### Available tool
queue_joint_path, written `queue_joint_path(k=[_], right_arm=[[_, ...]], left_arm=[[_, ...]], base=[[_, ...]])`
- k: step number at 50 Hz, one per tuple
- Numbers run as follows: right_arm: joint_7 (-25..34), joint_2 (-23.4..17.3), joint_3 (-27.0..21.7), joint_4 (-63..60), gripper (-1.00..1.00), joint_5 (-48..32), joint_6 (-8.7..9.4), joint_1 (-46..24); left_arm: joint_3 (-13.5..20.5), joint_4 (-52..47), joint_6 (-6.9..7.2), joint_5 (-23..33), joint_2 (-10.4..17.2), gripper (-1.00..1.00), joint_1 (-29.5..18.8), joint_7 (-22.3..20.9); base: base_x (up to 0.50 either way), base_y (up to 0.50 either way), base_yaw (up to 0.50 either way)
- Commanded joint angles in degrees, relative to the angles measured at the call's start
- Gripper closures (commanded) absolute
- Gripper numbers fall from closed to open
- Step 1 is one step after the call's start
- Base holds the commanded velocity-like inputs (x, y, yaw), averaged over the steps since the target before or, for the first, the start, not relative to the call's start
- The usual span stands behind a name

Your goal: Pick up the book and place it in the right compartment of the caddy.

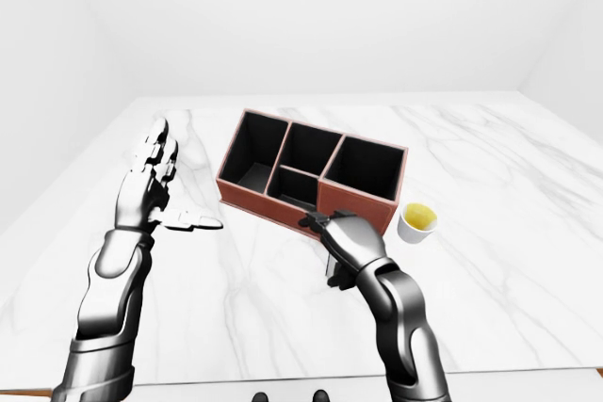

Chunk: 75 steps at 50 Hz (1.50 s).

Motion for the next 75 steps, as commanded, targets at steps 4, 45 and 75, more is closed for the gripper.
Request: queue_joint_path(k=[4, 45, 75], right_arm=[[-0.1, -0.3, 0.4, 1.7, -0.36, -1.4, 0.00, -0.1], [-4.5, -1.5, 0.5, 9.0, -0.25, -7.5, 0.00, -1.6], [-11.4, -2.7, 1.3, 19.2, -0.19, -14.3, 0.00, -5.3]], left_arm=[[0.0, -0.5, 0.00, -0.3, -0.4, -1.00, 0.8, 0.1], [0.4, 1.0, 0.00, -0.8, -0.2, -1.00, 1.4, 0.2], [0.5, 3.5, 0.00, -1.1, -0.1, -1.00, 1.4, 0.5]], base=[[0.00, 0.00, 0.00], [0.00, 0.00, 0.00], [0.00, 0.00, 0.00]])
